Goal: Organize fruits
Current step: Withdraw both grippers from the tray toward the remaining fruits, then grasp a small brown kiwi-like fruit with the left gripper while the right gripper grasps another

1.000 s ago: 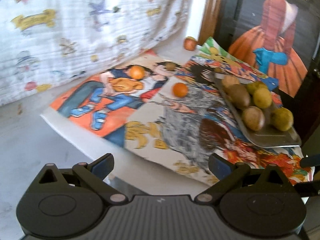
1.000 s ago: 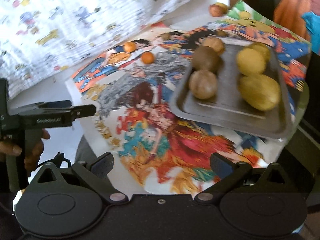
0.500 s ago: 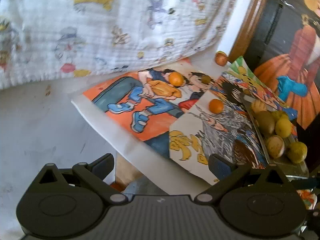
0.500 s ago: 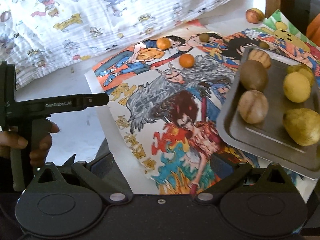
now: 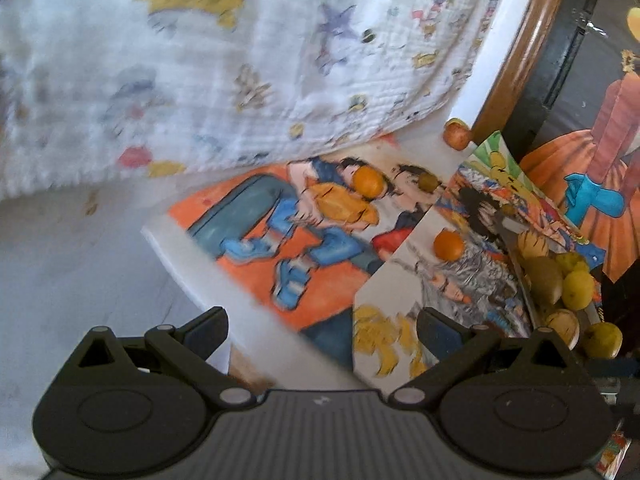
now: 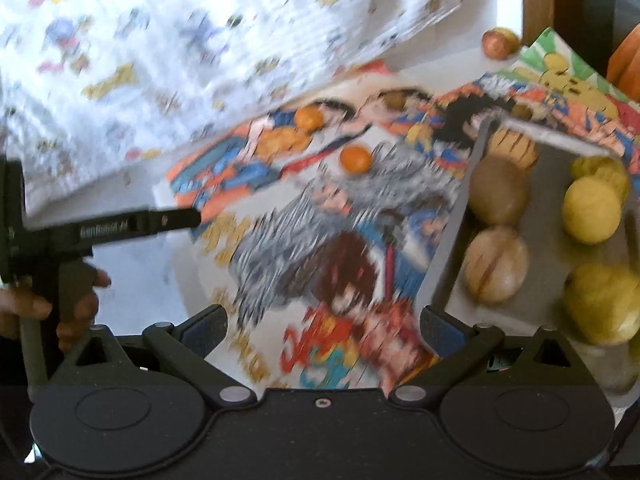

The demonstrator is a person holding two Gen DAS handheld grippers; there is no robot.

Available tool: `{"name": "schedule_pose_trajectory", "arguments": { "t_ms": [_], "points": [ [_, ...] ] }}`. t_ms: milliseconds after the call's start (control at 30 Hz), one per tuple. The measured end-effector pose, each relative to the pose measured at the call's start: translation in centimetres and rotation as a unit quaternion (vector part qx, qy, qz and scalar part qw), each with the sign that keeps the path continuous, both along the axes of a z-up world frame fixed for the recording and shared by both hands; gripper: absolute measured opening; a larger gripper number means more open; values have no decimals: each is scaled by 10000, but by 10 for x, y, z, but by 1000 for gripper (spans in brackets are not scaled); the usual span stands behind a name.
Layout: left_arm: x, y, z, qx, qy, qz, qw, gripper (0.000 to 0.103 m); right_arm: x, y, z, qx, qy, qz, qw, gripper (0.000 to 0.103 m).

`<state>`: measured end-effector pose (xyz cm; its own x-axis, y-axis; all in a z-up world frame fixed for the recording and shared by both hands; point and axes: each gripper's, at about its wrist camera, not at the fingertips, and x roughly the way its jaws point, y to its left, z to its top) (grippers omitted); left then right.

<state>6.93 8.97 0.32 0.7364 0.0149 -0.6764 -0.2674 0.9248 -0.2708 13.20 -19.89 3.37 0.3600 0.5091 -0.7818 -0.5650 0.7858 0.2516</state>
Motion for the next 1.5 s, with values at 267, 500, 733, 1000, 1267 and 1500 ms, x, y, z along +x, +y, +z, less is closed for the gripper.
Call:
{"name": "schedule_pose_trajectory", "arguments": {
  "t_ms": [267,500,733,1000,1267,1500],
  "points": [
    [60,-24,18,354,-282,-473,9979,103,73,-20,39,450,-132,-561,9973,102],
    [135,-52,21,597,-551,-943,9922,103,173,-41,39,539,-212,-1004,9933,102],
    [206,-61,3,623,-429,-1164,9903,102,262,-49,-3,367,210,-1363,9898,98],
    [254,-71,-22,800,-165,-1391,9869,96,315,-47,-49,191,521,-1628,9851,81],
    [277,-79,-32,939,-13,-1509,9841,79,330,-46,-64,210,516,-1631,9850,67],
    [283,-81,-36,916,-34,-1511,9843,62,329,-41,-66,289,467,-1583,9859,51]
  ]
}}
